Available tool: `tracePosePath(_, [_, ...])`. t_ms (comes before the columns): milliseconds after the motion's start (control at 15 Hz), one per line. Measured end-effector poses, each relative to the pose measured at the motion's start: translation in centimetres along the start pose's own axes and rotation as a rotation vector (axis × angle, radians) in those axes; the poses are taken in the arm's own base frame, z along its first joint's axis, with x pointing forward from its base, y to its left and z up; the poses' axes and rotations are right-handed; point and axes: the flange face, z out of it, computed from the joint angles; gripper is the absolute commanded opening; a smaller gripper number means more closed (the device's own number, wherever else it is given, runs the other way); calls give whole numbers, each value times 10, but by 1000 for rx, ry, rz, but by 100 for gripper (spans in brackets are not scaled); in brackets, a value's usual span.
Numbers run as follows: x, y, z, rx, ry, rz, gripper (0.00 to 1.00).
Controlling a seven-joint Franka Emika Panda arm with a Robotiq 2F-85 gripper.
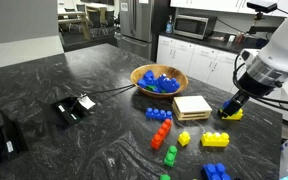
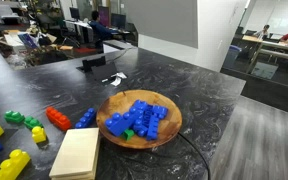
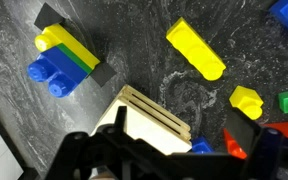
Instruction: Take the orange legos and put them on the wooden boards
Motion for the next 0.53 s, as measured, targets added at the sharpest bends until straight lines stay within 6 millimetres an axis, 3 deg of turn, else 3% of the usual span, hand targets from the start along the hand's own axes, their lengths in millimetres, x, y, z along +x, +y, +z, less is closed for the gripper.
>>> tracePosePath(533, [3, -5, -4, -23, 18, -27, 100])
